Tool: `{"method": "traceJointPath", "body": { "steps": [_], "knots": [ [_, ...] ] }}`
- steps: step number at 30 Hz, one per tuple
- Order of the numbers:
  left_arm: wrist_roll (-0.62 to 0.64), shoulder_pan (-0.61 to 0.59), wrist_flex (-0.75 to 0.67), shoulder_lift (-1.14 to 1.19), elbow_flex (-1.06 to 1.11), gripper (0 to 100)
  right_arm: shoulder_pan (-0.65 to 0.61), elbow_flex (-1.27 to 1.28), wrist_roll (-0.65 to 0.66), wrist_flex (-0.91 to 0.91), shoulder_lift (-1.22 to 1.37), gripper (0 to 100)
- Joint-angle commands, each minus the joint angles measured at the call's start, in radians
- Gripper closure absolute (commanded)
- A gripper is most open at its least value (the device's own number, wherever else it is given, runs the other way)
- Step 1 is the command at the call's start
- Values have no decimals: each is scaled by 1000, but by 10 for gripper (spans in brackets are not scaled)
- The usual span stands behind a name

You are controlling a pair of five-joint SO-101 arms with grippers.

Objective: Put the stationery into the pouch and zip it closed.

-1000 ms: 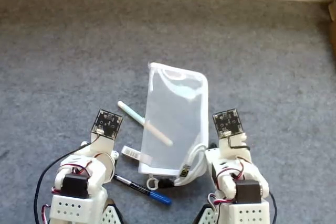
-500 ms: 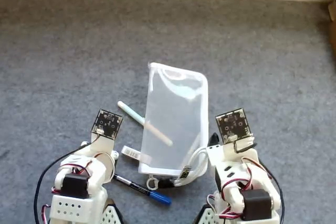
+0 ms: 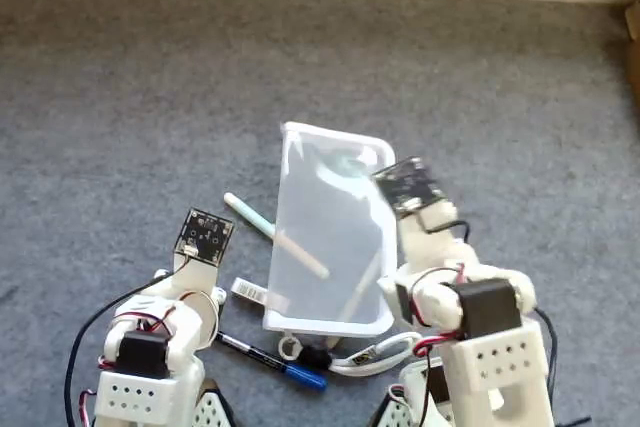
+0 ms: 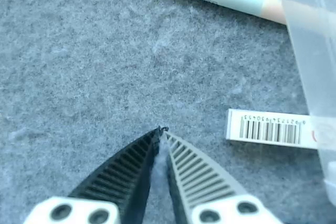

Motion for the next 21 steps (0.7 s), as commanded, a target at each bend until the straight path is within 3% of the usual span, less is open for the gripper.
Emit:
{"method": "traceJointPath", "body": {
  "steps": [1,10,21],
  "knots": [
    [6,-13,6,-16,19,993,-48,-38,6,19,31,842],
    [6,-13,6,-16,19,993,-208,-7,6,-16,54,842],
    [6,-13,6,-16,19,993,-134,-7,-68,-191,495,842]
  ]
}}
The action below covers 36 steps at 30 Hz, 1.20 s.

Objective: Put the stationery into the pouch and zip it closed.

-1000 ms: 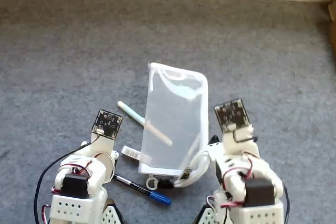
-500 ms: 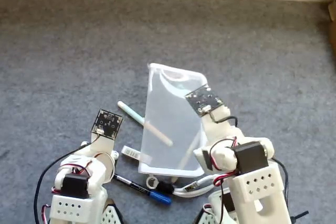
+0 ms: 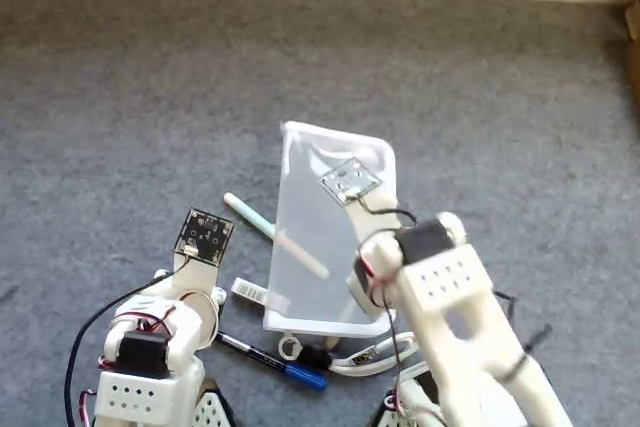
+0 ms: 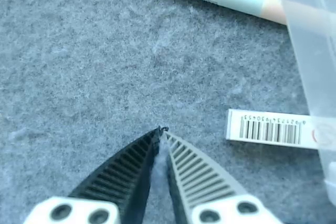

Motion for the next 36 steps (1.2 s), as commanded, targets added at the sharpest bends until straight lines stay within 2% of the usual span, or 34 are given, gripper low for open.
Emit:
{"method": "traceJointPath", "body": {
  "steps": [1,10,14,20,28,36],
  "knots": [
    [6,-13,6,-16,19,993,16,-8,-43,-77,99,842],
    [6,-13,6,-16,19,993,22,-16,-48,-337,315,842],
    [6,-13,6,-16,19,993,24,-87,11,-403,392,843],
    [6,-13,6,-16,19,993,76,-269,20,-403,455,843],
    [6,-13,6,-16,19,993,81,-475,17,-387,541,846],
    [6,-13,6,-16,19,993,48,-503,21,-116,326,846]
  ]
}}
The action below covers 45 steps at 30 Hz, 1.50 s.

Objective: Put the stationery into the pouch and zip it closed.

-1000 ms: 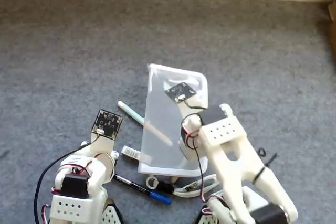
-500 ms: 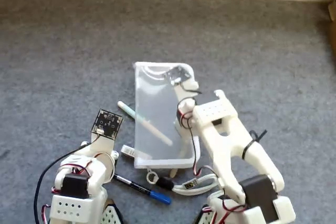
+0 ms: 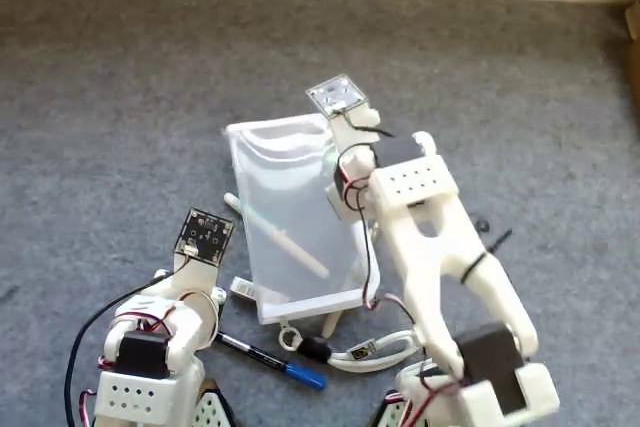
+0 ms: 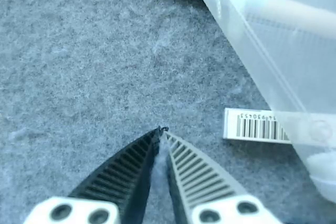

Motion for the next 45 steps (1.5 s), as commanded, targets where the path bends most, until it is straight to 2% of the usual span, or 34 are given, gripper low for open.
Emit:
{"method": "traceJointPath", "body": {
  "steps": [1,6,9,17,23,27,31,45],
  "knots": [
    [6,-13,6,-16,19,993,-21,-33,17,119,-168,846],
    [6,-13,6,-16,19,993,-70,87,55,200,-315,846],
    [6,-13,6,-16,19,993,-160,202,112,232,-397,846],
    [6,-13,6,-16,19,993,-397,460,115,229,-602,846],
    [6,-13,6,-16,19,993,-529,575,112,219,-664,846],
    [6,-13,6,-16,19,993,-561,656,-2,94,-676,846],
    [6,-13,6,-16,19,993,-582,730,-55,-15,-676,846],
    [6,-13,6,-16,19,993,-779,762,-230,-56,-674,847]
  ]
}}
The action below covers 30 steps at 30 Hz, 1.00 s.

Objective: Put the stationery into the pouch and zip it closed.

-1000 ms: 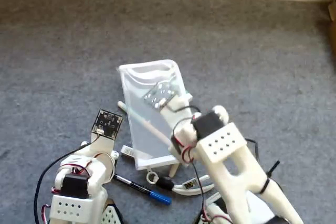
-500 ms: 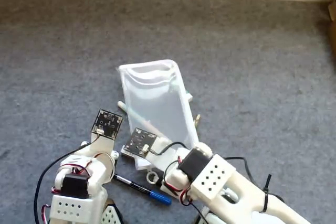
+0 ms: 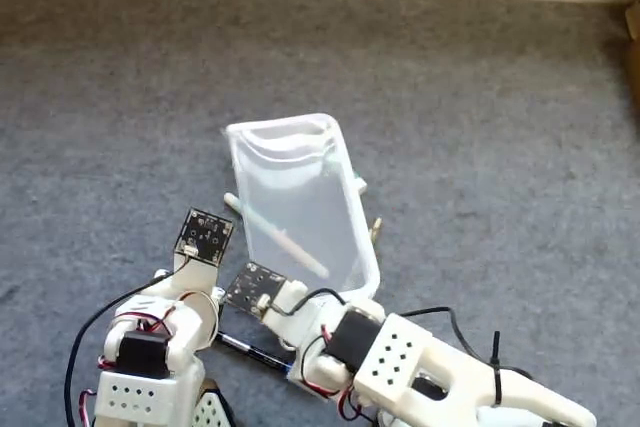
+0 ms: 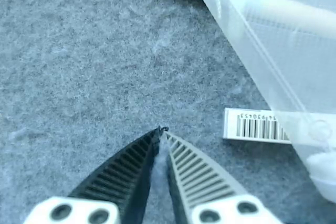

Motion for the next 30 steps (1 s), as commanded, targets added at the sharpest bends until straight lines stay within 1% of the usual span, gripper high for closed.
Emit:
{"method": "traceJointPath", "body": {
  "steps": [1,5,10,12,14,19,23,28,30],
  "knots": [
    [6,-13,6,-16,19,993,-33,16,-23,-41,-25,847],
    [6,-13,6,-16,19,993,-21,67,-20,-114,-25,847],
    [6,-13,6,-16,19,993,85,163,-17,-246,-25,848],
    [6,-13,6,-16,19,993,114,202,-15,-286,-25,865],
    [6,-13,6,-16,19,993,122,229,-14,-315,-25,904],
    [6,-13,6,-16,19,993,124,251,104,-321,-25,978],
    [6,-13,6,-16,19,993,136,263,140,-321,-25,995],
    [6,-13,6,-16,19,993,245,255,141,-314,-25,995],
    [6,-13,6,-16,19,993,274,243,161,-315,-27,995]
  ]
}}
